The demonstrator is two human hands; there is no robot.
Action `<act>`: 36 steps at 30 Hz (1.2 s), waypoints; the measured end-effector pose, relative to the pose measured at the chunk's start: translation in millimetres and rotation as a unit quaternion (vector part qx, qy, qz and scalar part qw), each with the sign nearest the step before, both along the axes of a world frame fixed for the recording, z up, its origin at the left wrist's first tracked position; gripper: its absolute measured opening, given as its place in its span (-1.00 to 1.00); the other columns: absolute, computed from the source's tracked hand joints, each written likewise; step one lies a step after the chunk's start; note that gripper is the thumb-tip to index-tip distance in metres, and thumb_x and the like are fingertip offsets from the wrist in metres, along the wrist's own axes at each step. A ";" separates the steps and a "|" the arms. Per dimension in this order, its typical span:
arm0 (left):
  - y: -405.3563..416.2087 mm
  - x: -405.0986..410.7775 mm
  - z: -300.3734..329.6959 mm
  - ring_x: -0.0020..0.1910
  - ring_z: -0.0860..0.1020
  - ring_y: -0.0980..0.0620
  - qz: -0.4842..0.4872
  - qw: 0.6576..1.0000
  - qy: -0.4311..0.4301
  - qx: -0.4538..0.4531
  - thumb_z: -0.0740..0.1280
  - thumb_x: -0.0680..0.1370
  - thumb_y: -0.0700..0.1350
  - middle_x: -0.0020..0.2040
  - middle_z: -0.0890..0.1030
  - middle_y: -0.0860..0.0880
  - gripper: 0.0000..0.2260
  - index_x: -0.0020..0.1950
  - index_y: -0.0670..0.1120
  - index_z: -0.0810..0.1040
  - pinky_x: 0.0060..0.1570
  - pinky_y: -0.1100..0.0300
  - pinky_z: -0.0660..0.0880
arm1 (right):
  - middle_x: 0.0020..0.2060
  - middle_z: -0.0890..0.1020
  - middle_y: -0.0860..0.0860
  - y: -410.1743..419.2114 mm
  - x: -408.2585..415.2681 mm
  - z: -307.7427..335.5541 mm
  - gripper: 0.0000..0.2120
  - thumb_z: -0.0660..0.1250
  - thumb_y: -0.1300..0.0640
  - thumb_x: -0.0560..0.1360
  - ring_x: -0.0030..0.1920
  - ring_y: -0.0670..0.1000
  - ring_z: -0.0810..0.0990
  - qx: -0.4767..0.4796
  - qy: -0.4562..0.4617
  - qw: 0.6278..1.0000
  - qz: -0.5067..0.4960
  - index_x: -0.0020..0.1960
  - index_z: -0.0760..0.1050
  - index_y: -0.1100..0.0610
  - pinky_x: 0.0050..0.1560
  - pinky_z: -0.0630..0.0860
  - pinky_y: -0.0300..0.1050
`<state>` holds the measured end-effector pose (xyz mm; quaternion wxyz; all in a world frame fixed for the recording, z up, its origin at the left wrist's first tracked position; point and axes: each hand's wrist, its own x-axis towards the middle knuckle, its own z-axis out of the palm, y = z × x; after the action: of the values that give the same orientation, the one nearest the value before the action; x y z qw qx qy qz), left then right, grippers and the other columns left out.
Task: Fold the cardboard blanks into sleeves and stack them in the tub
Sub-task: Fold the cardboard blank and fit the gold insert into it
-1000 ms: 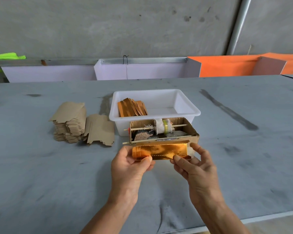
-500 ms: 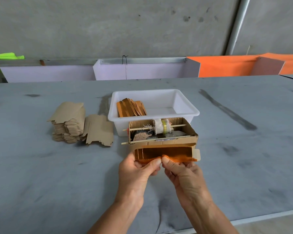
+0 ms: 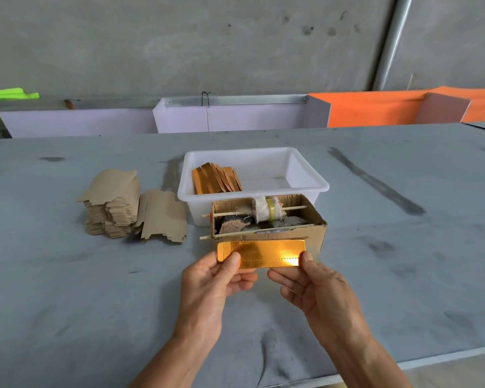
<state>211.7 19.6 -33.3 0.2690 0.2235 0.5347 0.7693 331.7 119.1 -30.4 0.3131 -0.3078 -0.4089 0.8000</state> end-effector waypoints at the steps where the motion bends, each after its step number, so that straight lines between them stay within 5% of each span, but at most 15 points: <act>1: -0.2 -0.1 -0.4 -0.33 0.65 -0.12 -0.001 1.000 0.007 0.000 0.31 0.49 -0.18 -0.25 0.67 -0.23 -0.87 -0.07 -0.20 0.62 -0.35 0.22 0.56 | -0.24 0.70 0.19 0.5 0.1 -0.9 -0.72 0.15 0.08 0.60 -0.19 0.09 0.71 -0.010 0.005 1.000 -0.002 -0.14 0.55 0.17 -0.22 0.48 -0.09; 6: -3.4 -4.9 -2.1 -0.38 0.63 -0.04 0.009 0.996 0.087 -0.012 0.29 0.52 -0.28 -0.27 0.68 -0.16 -0.89 -0.07 -0.19 0.62 -0.38 0.25 0.54 | -0.32 0.67 0.12 0.0 -0.5 1.5 -0.93 0.36 0.17 0.39 -0.36 0.02 0.66 -0.083 0.066 0.994 -0.001 -0.18 0.54 0.18 -0.41 0.54 -0.19; 9: -5.2 -4.5 -3.8 -0.35 0.62 -0.03 -0.006 0.993 0.120 -0.017 0.34 0.48 -0.34 -0.31 0.66 -0.16 -0.88 -0.12 -0.16 0.63 -0.30 0.25 0.54 | -0.30 0.66 0.13 1.1 -1.6 2.1 -0.89 0.38 0.30 0.29 -0.36 0.00 0.65 -0.102 0.111 0.988 0.005 -0.18 0.52 0.23 -0.40 0.57 -0.23; 12: -6.2 -5.9 1.7 -0.29 0.62 -0.09 -0.071 0.997 0.033 0.005 0.40 0.40 -0.30 -0.24 0.65 -0.19 -0.86 -0.07 -0.16 0.67 -0.28 0.18 0.56 | -0.29 0.64 0.14 5.1 -1.0 1.5 -0.94 0.35 0.33 0.30 -0.34 0.03 0.64 -0.093 0.123 0.988 0.006 -0.23 0.53 0.23 -0.34 0.59 -0.20; 15: -3.9 -8.9 10.7 -0.34 0.62 -0.09 -0.145 0.985 -0.092 -0.014 0.40 0.37 -0.06 -0.24 0.65 -0.20 -0.78 -0.23 -0.22 0.68 -0.36 0.15 0.57 | -0.34 0.60 0.10 8.4 2.5 -1.1 -0.92 0.32 0.33 0.27 -0.37 0.03 0.60 -0.061 0.122 0.991 0.009 -0.31 0.56 0.19 -0.35 0.58 -0.19; 20: -1.4 -9.7 12.0 -0.45 0.57 0.06 -0.176 0.972 -0.049 -0.148 0.44 0.30 -0.20 -0.34 0.63 -0.13 -0.95 -0.34 -0.17 0.64 -0.45 0.29 0.50 | -0.32 0.58 0.14 4.8 2.7 -3.4 -0.85 0.28 0.35 0.24 -0.39 0.02 0.56 -0.040 0.108 0.992 0.042 -0.23 0.57 0.22 -0.35 0.57 -0.18; 26: 0.2 -7.6 12.3 -0.39 0.62 0.02 -0.215 0.963 -0.063 -0.151 0.45 0.22 -0.27 -0.31 0.66 -0.14 -0.72 -0.09 -0.22 0.56 -0.42 0.26 0.54 | -0.13 0.68 0.23 -0.3 3.9 -3.3 -0.76 0.34 0.33 0.23 -0.29 0.05 0.63 -0.052 0.091 0.993 0.059 -0.14 0.66 0.25 -0.34 0.59 -0.18; 32: 3.8 -6.2 11.3 -0.34 0.61 0.07 -0.145 0.981 -0.010 -0.126 0.36 0.42 -0.43 -0.33 0.65 -0.07 -0.80 -0.03 -0.20 0.56 -0.35 0.29 0.53 | -0.22 0.64 0.24 -6.3 8.6 -10.6 -0.78 0.31 0.34 0.33 -0.30 0.05 0.63 -0.074 0.094 0.991 0.067 -0.05 0.57 0.41 -0.31 0.61 -0.19; 36: 5.2 -2.0 11.0 -0.30 0.61 0.05 -0.138 0.981 0.043 -0.131 0.37 0.44 -0.41 -0.28 0.65 -0.10 -0.82 -0.04 -0.19 0.58 -0.33 0.29 0.51 | -0.25 0.67 0.22 -10.6 7.8 -8.1 -0.86 0.33 0.36 0.32 -0.30 0.02 0.66 -0.057 0.089 0.992 0.071 -0.20 0.66 0.33 -0.22 0.62 -0.20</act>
<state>209.7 24.8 -22.3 0.3763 0.2902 0.6061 0.6378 339.5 108.5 -38.5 0.2730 -0.2227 -0.3541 0.8663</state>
